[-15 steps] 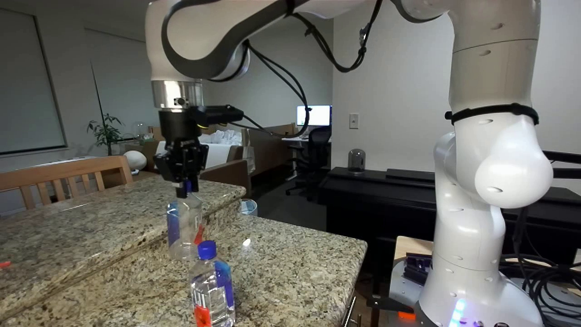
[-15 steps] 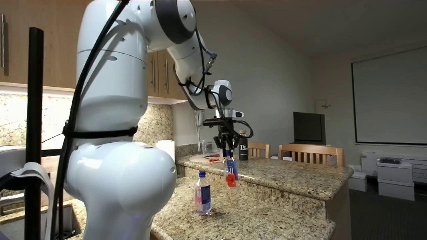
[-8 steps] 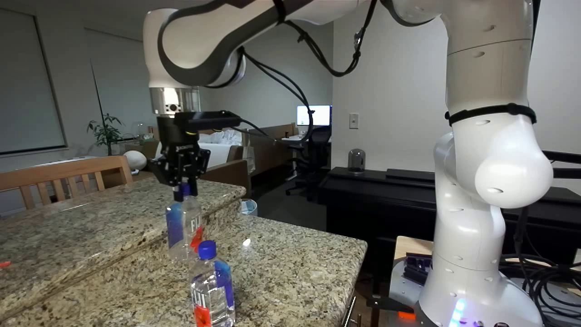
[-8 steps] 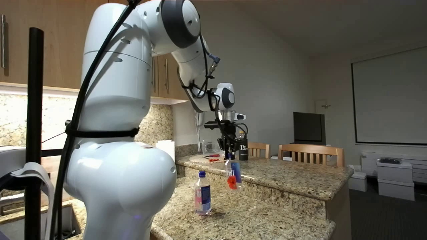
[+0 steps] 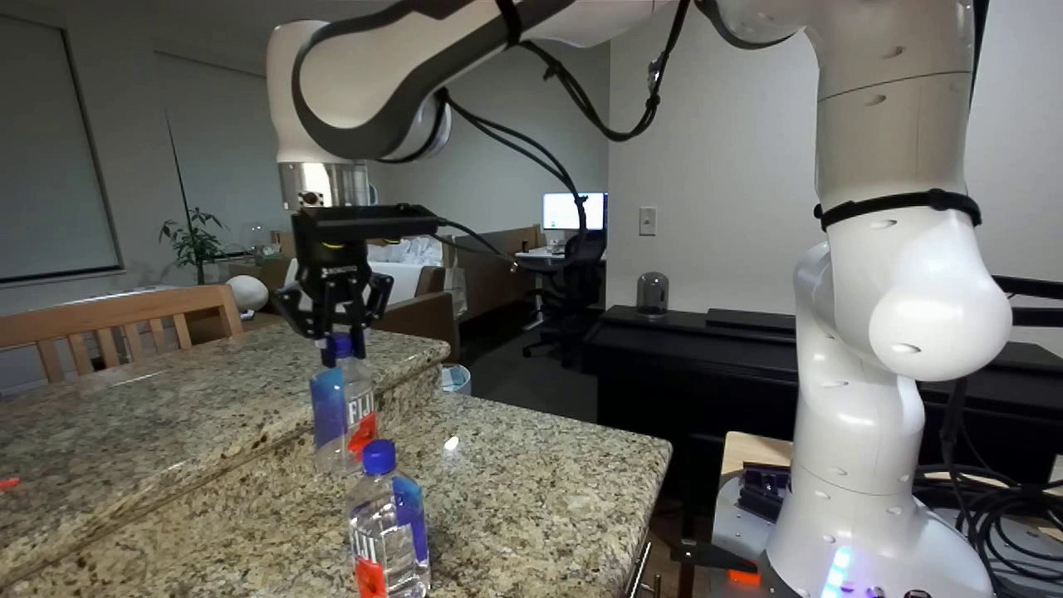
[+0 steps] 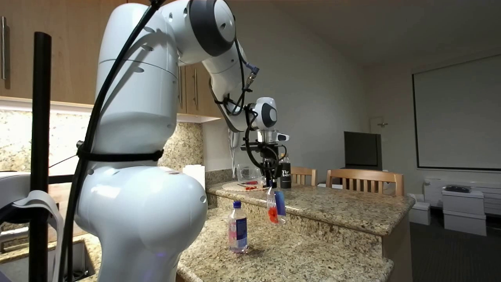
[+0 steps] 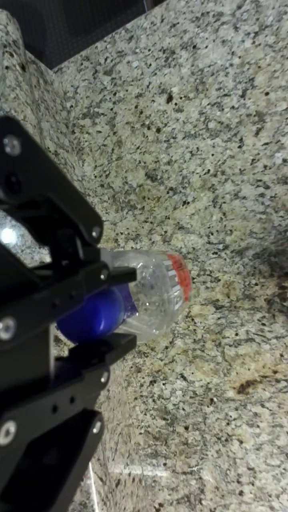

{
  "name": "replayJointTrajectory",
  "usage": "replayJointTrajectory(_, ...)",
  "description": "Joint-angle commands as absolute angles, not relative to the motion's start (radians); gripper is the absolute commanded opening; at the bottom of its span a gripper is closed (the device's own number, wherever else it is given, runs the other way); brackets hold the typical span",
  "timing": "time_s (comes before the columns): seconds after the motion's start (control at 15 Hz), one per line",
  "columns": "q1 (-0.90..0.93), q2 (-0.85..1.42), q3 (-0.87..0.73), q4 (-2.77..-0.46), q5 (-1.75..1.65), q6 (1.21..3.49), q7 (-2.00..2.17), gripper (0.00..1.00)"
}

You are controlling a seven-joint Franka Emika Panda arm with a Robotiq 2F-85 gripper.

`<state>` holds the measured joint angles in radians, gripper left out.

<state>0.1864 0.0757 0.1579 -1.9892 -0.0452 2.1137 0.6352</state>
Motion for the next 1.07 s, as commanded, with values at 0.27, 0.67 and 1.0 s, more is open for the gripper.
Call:
replayJointTrajectory(0.27, 0.189, 0.076, 0.156, -1.988, -0.03, 2.123, 0.641, 0.35)
replayJointTrajectory(0.67, 0.178, 0.213, 0.137, -1.881, -0.008, 2.113, 0.625, 0.1)
replayJointTrajectory(1.0, 0.185, 0.37, 0.101, -1.741, 0.011, 2.09, 0.616, 0.1)
